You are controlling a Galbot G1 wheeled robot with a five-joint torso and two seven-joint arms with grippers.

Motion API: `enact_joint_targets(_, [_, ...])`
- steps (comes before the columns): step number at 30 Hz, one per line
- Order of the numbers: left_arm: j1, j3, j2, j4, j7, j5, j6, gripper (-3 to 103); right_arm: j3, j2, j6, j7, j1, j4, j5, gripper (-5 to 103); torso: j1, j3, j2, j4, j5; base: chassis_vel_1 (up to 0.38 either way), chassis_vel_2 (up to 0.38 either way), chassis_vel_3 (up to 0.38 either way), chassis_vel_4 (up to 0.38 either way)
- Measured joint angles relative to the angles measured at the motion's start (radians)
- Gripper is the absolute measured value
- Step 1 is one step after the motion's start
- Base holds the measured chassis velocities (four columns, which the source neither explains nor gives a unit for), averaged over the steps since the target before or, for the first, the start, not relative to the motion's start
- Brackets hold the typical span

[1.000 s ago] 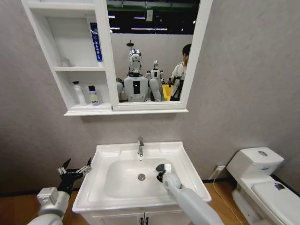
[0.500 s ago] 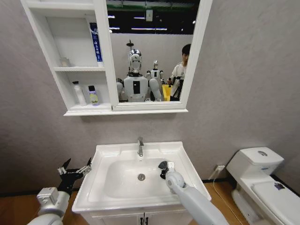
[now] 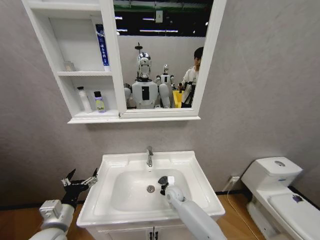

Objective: Move facial cleanser and shampoo from washbasin to cabinet, then wipe washbasin with towel.

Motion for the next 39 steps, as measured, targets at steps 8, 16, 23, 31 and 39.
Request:
enact_joint_targets(8, [0.000, 0.000, 0.000, 0.000, 0.000, 0.000, 0.000, 100, -0.015, 0.055, 0.018, -0.046, 0.011, -0.048, -0.038, 3, 0.000, 0.000, 0.000, 0.0001, 0.0001, 0.000, 0.000, 0.000, 0.000])
enact_joint_targets(16, [0.000, 0.000, 0.000, 0.000, 0.000, 0.000, 0.000, 100, -0.022, 0.113, 0.041, -0.083, 0.031, -0.098, -0.055, 3, 0.000, 0.000, 0.000, 0.0002, 0.0001, 0.000, 0.000, 0.000, 0.000])
enact_joint_targets(23, [0.000, 0.000, 0.000, 0.000, 0.000, 0.000, 0.000, 100, -0.033, 0.139, 0.065, -0.097, 0.039, -0.096, -0.055, 3, 0.000, 0.000, 0.000, 0.0002, 0.0002, 0.000, 0.000, 0.000, 0.000])
enact_joint_targets(31, [0.000, 0.000, 0.000, 0.000, 0.000, 0.000, 0.000, 100, -0.009, 0.116, 0.067, -0.098, 0.010, -0.088, -0.070, 3, 0.000, 0.000, 0.000, 0.0001, 0.0002, 0.000, 0.000, 0.000, 0.000])
enact_joint_targets(39, [0.000, 0.000, 0.000, 0.000, 0.000, 0.000, 0.000, 100, 0.015, 0.037, 0.057, -0.084, -0.008, -0.025, -0.036, 3, 0.000, 0.000, 0.000, -0.0002, 0.0002, 0.000, 0.000, 0.000, 0.000])
